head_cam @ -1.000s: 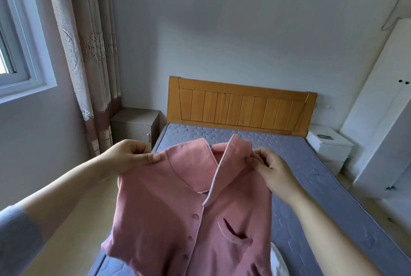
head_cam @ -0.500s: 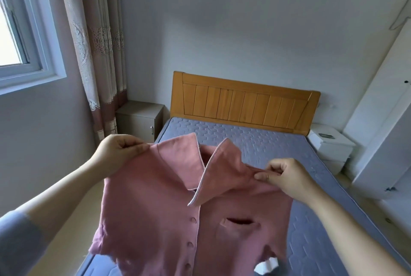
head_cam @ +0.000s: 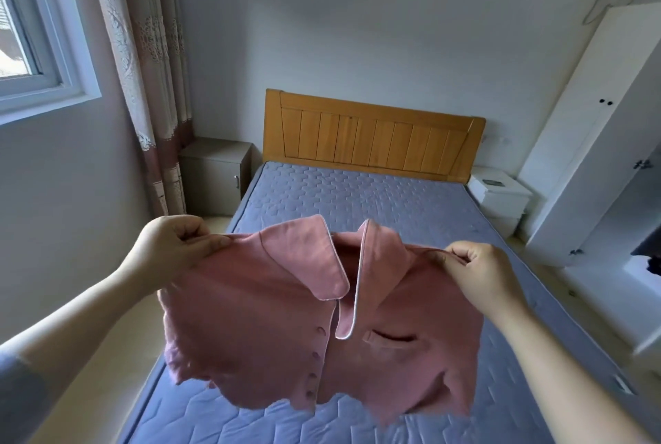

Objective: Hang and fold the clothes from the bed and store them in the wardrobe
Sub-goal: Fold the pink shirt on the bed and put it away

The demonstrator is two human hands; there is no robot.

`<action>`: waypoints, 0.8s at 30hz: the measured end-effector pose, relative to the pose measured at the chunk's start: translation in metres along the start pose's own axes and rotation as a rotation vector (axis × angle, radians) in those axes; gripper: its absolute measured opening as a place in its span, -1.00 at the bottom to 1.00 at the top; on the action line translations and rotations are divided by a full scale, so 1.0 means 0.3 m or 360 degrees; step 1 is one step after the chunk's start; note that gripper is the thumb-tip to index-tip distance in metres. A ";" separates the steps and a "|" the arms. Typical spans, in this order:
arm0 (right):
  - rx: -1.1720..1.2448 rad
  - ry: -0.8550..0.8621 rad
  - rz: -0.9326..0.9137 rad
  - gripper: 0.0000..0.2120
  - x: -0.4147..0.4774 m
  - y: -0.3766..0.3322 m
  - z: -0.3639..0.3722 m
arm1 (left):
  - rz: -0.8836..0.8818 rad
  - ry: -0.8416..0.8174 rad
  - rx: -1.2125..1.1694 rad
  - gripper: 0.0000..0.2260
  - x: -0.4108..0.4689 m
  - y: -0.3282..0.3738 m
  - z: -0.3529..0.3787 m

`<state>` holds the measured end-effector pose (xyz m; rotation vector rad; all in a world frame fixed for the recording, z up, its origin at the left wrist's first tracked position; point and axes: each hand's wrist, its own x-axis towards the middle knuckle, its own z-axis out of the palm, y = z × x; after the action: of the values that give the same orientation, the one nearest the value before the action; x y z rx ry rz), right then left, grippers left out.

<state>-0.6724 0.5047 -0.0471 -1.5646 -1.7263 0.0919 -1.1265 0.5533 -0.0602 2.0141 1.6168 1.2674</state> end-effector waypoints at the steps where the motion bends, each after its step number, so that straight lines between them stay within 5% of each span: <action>1: -0.0024 0.0037 -0.0002 -0.53 -0.040 -0.022 -0.006 | 0.0006 0.0009 -0.0001 -0.62 -0.038 0.011 -0.012; 12: -0.0204 0.0035 0.0181 -0.48 -0.276 -0.066 0.005 | -0.0004 -0.0058 0.0152 -0.80 -0.204 -0.034 -0.106; 24: -0.0213 -0.0494 0.0413 -0.38 -0.113 0.350 0.677 | -0.0616 -0.0399 0.0403 -0.69 -0.159 -0.575 0.398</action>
<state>-0.7077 0.5887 -0.2596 -1.9511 -1.7807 0.3729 -1.1501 0.6065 -0.2671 1.7796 1.9894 0.6753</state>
